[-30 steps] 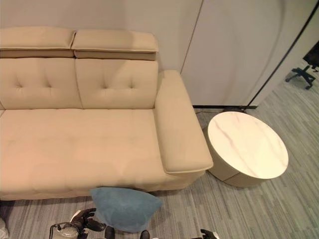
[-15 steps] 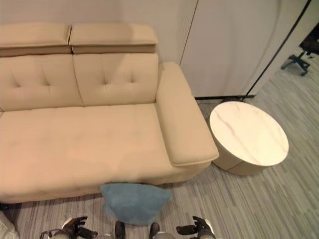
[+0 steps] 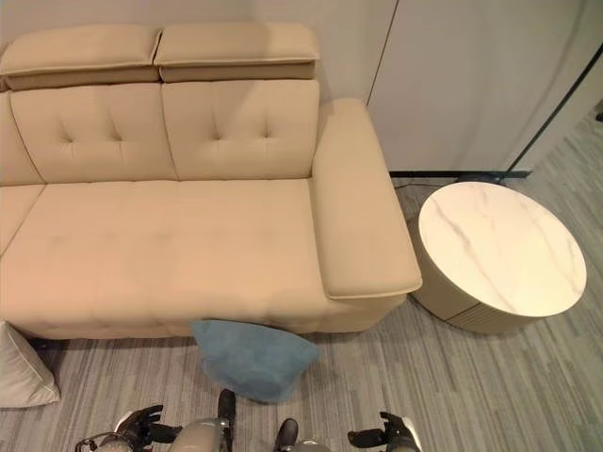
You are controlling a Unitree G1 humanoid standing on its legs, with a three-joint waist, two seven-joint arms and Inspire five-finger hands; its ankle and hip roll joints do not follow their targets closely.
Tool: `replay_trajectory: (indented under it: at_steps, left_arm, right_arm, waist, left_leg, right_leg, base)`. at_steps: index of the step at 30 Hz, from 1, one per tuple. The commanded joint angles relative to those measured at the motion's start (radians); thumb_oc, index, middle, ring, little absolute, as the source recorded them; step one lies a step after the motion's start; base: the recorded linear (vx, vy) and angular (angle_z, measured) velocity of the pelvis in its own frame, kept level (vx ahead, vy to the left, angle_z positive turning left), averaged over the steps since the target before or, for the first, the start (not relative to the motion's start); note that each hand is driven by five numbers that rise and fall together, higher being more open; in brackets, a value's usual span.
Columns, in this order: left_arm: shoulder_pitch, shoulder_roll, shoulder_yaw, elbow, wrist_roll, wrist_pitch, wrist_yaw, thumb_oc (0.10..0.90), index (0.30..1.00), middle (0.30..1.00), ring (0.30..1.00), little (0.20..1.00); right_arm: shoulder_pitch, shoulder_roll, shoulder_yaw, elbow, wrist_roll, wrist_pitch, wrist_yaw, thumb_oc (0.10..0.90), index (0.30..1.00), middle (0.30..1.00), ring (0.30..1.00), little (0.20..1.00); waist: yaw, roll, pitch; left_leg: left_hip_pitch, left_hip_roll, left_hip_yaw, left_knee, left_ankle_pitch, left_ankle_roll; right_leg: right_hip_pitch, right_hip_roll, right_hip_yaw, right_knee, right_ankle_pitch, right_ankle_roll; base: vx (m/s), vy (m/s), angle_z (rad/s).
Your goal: Pick up all the scattered cushions and arrange them neatly on the sofa.
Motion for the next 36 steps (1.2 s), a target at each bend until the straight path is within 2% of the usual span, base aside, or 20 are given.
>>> replay_trajectory:
  at_steps: [1,3,5,8,9,10,13,14,15,17,18,20,22,23,24,25,27,29,36]
  left_arm:
    - [-0.040,-0.019,-0.035,-0.006,-0.007,-0.026,0.020,0.800,0.900,0.900,0.900,0.900]
    - [-0.042,-0.021,-0.041,-0.009,-0.008,-0.026,0.023,0.800,0.900,0.900,0.900,0.900]
    - [-0.052,-0.028,-0.056,-0.020,-0.011,-0.028,0.025,0.800,0.900,0.900,0.900,0.900]
    - [-0.093,-0.018,-0.079,-0.047,-0.035,-0.039,0.039,0.800,0.900,0.900,0.900,0.900]
    - [-0.093,-0.018,-0.079,-0.047,-0.035,-0.039,0.039,0.800,0.900,0.900,0.900,0.900]
    - [-0.119,-0.008,-0.085,-0.068,-0.063,-0.052,0.054,0.800,0.900,0.900,0.900,0.900]
    - [-0.144,0.013,-0.082,-0.114,-0.107,-0.081,0.095,0.800,0.900,0.900,0.900,0.900]
    - [-0.144,0.013,-0.082,-0.114,-0.107,-0.081,0.095,0.800,0.900,0.900,0.900,0.900]
    - [-0.151,0.025,-0.081,-0.162,-0.134,-0.104,0.121,0.800,0.900,0.900,0.900,0.900]
    - [-0.155,0.034,-0.082,-0.204,-0.151,-0.117,0.139,0.800,0.900,0.900,0.900,0.900]
    - [-0.168,0.046,-0.080,-0.284,-0.186,-0.137,0.165,0.800,0.900,0.900,0.900,0.900]
    - [-0.194,0.053,-0.083,-0.351,-0.218,-0.164,0.200,0.800,0.900,0.900,0.900,0.900]
    - [-0.209,0.054,-0.083,-0.369,-0.227,-0.167,0.203,0.800,0.900,0.900,0.900,0.900]
    - [-0.258,0.060,-0.088,-0.399,-0.242,-0.184,0.228,0.800,0.900,0.900,0.900,0.900]
    - [-0.259,0.060,-0.088,-0.398,-0.243,-0.184,0.228,0.800,0.900,0.900,0.900,0.900]
    - [-0.319,0.070,-0.098,-0.431,-0.251,-0.198,0.251,0.800,0.900,0.900,0.900,0.900]
    - [-0.345,0.073,-0.101,-0.449,-0.249,-0.203,0.260,0.800,0.900,0.900,0.900,0.900]
    - [-0.414,0.070,-0.114,-0.495,-0.250,-0.223,0.287,0.800,0.900,0.900,0.900,0.900]
    - [-0.518,0.095,-0.153,-0.515,-0.209,-0.225,0.311,0.800,0.900,0.900,0.900,0.900]
  right_arm:
    - [0.003,-0.029,-0.019,-0.022,0.029,-0.024,-0.031,0.800,0.900,0.900,0.900,0.900]
    - [0.002,-0.029,-0.019,-0.024,0.029,-0.023,-0.032,0.800,0.900,0.900,0.900,0.900]
    - [0.008,-0.030,-0.033,-0.029,0.033,-0.023,-0.031,0.800,0.900,0.900,0.900,0.900]
    - [-0.033,-0.029,-0.025,-0.047,0.057,-0.026,-0.042,0.800,0.900,0.900,0.900,0.900]
    - [-0.033,-0.029,-0.025,-0.047,0.057,-0.026,-0.042,0.800,0.900,0.900,0.900,0.900]
    - [-0.067,-0.026,-0.013,-0.067,0.073,-0.031,-0.051,0.800,0.900,0.900,0.900,0.900]
    - [-0.112,-0.022,-0.007,-0.103,0.109,-0.046,-0.079,0.800,0.900,0.900,0.900,0.900]
    - [-0.112,-0.022,-0.007,-0.103,0.109,-0.046,-0.079,0.800,0.900,0.900,0.900,0.900]
    - [-0.132,-0.020,-0.012,-0.149,0.140,-0.065,-0.100,0.800,0.900,0.900,0.900,0.900]
    - [-0.144,-0.019,-0.022,-0.182,0.165,-0.079,-0.116,0.800,0.900,0.900,0.900,0.900]
    - [-0.165,-0.021,-0.043,-0.261,0.205,-0.105,-0.154,0.800,0.900,0.900,0.900,0.900]
    - [-0.207,-0.022,-0.061,-0.323,0.232,-0.137,-0.208,0.800,0.900,0.900,0.900,0.900]
    - [-0.222,-0.022,-0.064,-0.343,0.237,-0.142,-0.219,0.800,0.900,0.900,0.900,0.900]
    - [-0.262,-0.022,-0.062,-0.383,0.234,-0.161,-0.252,0.800,0.900,0.900,0.900,0.900]
    - [-0.262,-0.022,-0.063,-0.383,0.234,-0.161,-0.253,0.800,0.900,0.900,0.900,0.900]
    - [-0.313,-0.029,-0.061,-0.411,0.241,-0.181,-0.283,0.800,0.900,0.900,0.900,0.900]
    - [-0.338,-0.032,-0.064,-0.427,0.244,-0.191,-0.294,0.800,0.900,0.900,0.900,0.900]
    - [-0.400,-0.038,-0.065,-0.442,0.260,-0.224,-0.319,0.800,0.900,0.900,0.900,0.900]
    - [-0.500,-0.063,-0.032,-0.461,0.263,-0.256,-0.320,0.800,0.900,0.900,0.900,0.900]
  waist:
    - [-0.019,-0.028,0.019]
    - [-0.026,-0.025,0.016]
    - [-0.040,-0.003,0.010]
    - [-0.048,-0.001,0.059]
    - [-0.048,-0.001,0.057]
    - [-0.046,0.001,0.085]
    - [-0.041,0.003,0.109]
    - [-0.041,0.002,0.108]
    - [-0.036,0.009,0.124]
    - [-0.036,0.012,0.131]
    - [-0.040,0.015,0.143]
    - [-0.045,0.024,0.159]
    - [-0.048,0.025,0.157]
    - [-0.054,0.033,0.162]
    - [-0.054,0.033,0.157]
    - [-0.059,0.041,0.158]
    - [-0.060,0.043,0.153]
    - [-0.060,0.048,0.135]
    - [-0.061,0.045,0.112]
  left_leg:
    - [0.009,0.029,-0.029,0.107,-0.151,0.004]
    - [0.012,0.036,-0.042,0.098,-0.146,-0.001]
    - [0.044,0.047,-0.042,0.020,-0.140,-0.015]
    - [-0.030,0.025,-0.066,0.061,-0.152,-0.014]
    - [-0.035,0.025,-0.066,0.063,-0.153,-0.014]
    - [-0.100,0.018,-0.055,0.110,-0.173,-0.002]
    - [-0.196,0.007,-0.036,0.161,-0.191,0.019]
    - [-0.199,0.007,-0.035,0.162,-0.191,0.019]
    - [-0.248,0.000,-0.035,0.195,-0.225,0.021]
    - [-0.285,-0.005,-0.032,0.205,-0.226,0.025]
    - [-0.363,-0.009,-0.025,0.239,-0.225,0.028]
    - [-0.436,-0.008,-0.019,0.253,-0.223,0.031]
    - [-0.481,-0.007,-0.014,0.272,-0.223,0.032]
    - [-0.558,-0.010,-0.014,0.287,-0.217,0.034]
    - [-0.565,-0.010,-0.015,0.289,-0.217,0.034]
    - [-0.649,-0.010,-0.012,0.307,-0.208,0.033]
    - [-0.685,-0.014,-0.013,0.308,-0.203,0.035]
    - [-0.788,-0.023,-0.020,0.305,-0.191,0.039]
    - [-0.921,-0.028,-0.037,0.309,-0.174,0.044]
  right_leg:
    - [0.033,-0.067,0.062,-0.028,-0.007,0.150]
    - [0.026,-0.070,0.059,-0.030,-0.004,0.153]
    - [0.012,-0.074,0.054,-0.021,-0.008,0.164]
    - [-0.091,-0.103,0.077,0.053,-0.001,0.161]
    - [-0.096,-0.104,0.077,0.056,-0.002,0.161]
    - [-0.189,-0.120,0.096,0.122,0.002,0.159]
    - [-0.305,-0.143,0.117,0.186,0.010,0.161]
    - [-0.308,-0.143,0.118,0.187,0.010,0.161]
    - [-0.366,-0.152,0.137,0.225,-0.010,0.171]
    - [-0.408,-0.160,0.142,0.237,-0.007,0.175]
    - [-0.482,-0.174,0.149,0.259,0.001,0.177]
    - [-0.565,-0.186,0.159,0.278,0.010,0.183]
    - [-0.603,-0.193,0.163,0.287,0.013,0.183]
    - [-0.685,-0.203,0.173,0.303,0.024,0.188]
    - [-0.692,-0.203,0.174,0.305,0.024,0.188]
    - [-0.776,-0.211,0.182,0.323,0.033,0.191]
    - [-0.817,-0.212,0.189,0.331,0.035,0.190]
    - [-0.934,-0.222,0.201,0.354,0.047,0.194]
    - [-1.073,-0.226,0.227,0.381,0.063,0.205]
  base:
    - [0.00,0.081,0.06]
    - [0.03,0.109,-0.02]
    - [0.05,0.174,0.12]
    - [-0.14,0.114,0.00]
    - [-0.23,0.137,-0.09]
    - [-0.22,0.132,-0.16]
    - [-0.18,0.124,-0.27]
    - [-0.07,0.105,-0.21]
    - [-0.05,0.092,-0.21]
    - [-0.09,0.081,-0.16]
    - [-0.14,0.068,-0.07]
    - [-0.19,0.089,-0.06]
    - [-0.13,0.058,-0.06]
    - [-0.10,0.043,-0.01]
    - [-0.18,0.082,-0.01]
    - [-0.11,0.056,-0.03]
    - [-0.09,0.046,-0.03]
    - [-0.08,0.011,-0.02]
    - [-0.04,-0.003,0.03]
